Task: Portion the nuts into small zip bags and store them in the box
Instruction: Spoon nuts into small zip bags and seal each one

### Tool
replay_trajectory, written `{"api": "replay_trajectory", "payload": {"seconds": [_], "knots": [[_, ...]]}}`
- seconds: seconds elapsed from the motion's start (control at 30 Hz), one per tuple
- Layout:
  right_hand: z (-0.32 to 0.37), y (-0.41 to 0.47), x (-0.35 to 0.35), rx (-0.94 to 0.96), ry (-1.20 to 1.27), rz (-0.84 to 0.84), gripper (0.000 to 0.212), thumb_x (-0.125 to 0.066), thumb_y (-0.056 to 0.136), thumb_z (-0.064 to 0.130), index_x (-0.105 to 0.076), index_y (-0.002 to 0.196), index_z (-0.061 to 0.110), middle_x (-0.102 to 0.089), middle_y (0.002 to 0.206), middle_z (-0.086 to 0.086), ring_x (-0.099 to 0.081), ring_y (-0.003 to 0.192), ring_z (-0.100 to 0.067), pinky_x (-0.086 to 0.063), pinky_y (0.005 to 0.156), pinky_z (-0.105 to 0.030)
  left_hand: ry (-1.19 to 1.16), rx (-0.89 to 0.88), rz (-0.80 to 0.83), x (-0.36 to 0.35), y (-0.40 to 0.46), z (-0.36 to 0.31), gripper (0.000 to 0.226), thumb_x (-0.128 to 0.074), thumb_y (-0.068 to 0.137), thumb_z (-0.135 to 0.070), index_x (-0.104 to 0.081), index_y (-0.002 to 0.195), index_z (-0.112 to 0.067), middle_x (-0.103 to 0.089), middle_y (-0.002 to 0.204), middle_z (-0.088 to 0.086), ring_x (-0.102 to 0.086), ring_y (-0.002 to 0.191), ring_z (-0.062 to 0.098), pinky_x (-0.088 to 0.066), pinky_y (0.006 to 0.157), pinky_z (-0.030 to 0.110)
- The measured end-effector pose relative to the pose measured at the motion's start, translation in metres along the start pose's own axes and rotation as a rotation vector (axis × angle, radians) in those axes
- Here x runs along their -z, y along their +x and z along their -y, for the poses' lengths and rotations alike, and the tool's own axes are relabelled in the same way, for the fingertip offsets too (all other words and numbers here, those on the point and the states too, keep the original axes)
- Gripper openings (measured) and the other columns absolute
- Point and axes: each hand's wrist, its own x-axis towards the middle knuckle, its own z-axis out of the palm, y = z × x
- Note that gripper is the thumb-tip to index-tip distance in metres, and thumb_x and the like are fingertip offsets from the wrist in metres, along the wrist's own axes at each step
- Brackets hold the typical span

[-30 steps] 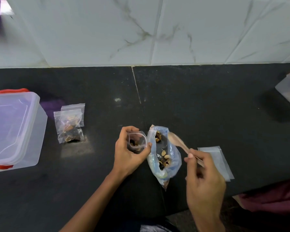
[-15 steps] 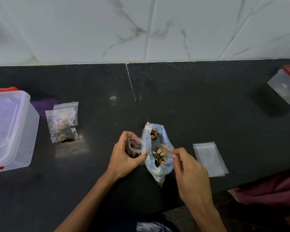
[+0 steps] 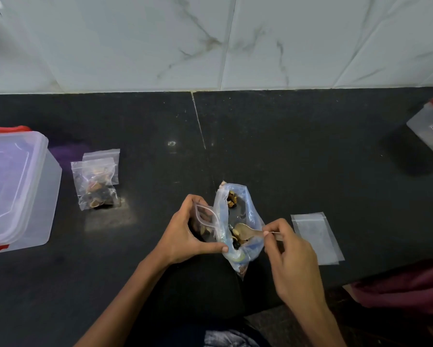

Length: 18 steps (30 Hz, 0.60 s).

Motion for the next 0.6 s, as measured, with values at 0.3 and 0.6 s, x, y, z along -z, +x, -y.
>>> {"api": "replay_trajectory", "payload": {"seconds": [0.3,0.6], "knots": [[-0.010,0.007,-0.008,-0.282,0.361,-0.029,0.014,-0.050,0.095,0.016,-0.058,0.084,0.016,-0.065,0.065,-0.003,-0.051,0.040,-0.007,-0.042,0.043,-0.019,0.007,0.029,0.046,0.005,0.000,0.000,0.077,-0.094,0.042,-0.037,-0.049,0.100,-0.015,-0.062,0.098,-0.004,-0.064,0.088,0.019,-0.053,0.073,0.047],[-0.007,0.001,-0.017,-0.225,0.308,0.029,0.014,-0.048,0.095,0.020,-0.054,0.083,0.023,-0.066,0.068,-0.003,-0.051,0.043,-0.008,-0.040,0.042,-0.021,-0.015,0.056,0.051,0.005,0.000,0.001,0.074,-0.095,0.043,-0.030,-0.050,0.099,-0.014,-0.063,0.099,-0.002,-0.066,0.091,0.019,-0.055,0.077,0.046]]}}
